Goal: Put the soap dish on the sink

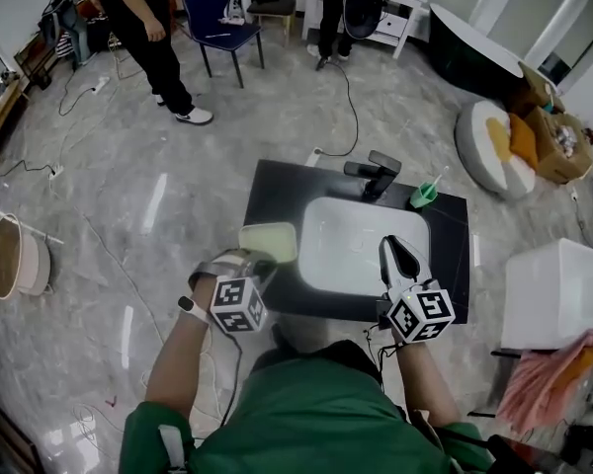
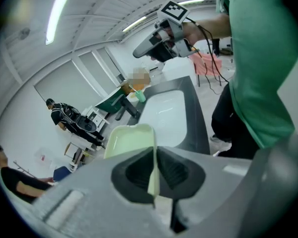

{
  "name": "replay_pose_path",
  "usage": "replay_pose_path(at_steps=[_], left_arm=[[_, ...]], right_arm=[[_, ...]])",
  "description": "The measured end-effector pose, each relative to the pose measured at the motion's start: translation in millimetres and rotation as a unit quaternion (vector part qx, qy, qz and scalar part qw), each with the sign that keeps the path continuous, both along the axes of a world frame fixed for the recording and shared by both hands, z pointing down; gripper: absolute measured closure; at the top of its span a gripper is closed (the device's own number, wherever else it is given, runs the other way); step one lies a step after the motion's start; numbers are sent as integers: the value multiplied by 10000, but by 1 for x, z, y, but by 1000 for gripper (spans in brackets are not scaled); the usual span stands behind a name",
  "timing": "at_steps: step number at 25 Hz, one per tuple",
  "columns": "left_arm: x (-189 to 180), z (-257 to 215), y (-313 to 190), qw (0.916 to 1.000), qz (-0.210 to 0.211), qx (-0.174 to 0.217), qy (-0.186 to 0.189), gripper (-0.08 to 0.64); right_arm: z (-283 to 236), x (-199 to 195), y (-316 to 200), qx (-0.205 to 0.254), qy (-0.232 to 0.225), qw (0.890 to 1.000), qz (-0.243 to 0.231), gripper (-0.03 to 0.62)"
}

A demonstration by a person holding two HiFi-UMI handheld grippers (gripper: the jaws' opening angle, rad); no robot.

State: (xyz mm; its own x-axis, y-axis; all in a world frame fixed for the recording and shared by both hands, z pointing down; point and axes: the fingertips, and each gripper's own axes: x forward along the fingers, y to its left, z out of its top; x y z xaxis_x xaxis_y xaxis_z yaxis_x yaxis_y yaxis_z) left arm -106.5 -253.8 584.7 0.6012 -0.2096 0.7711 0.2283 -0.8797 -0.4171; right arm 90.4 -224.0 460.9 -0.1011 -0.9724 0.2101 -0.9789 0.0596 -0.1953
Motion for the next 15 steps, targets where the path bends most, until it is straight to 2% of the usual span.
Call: replay_pose_path(at_steps=[6,15], left_arm=[[4,20,-30,9997,176,133,-97,540],[24,48,-72,9999,-58,-67,-147,538]], right_arm=[[11,-1,-23,-143,15,9998,-123,560],[32,23,-57,-276,-256,9989,-296,560]])
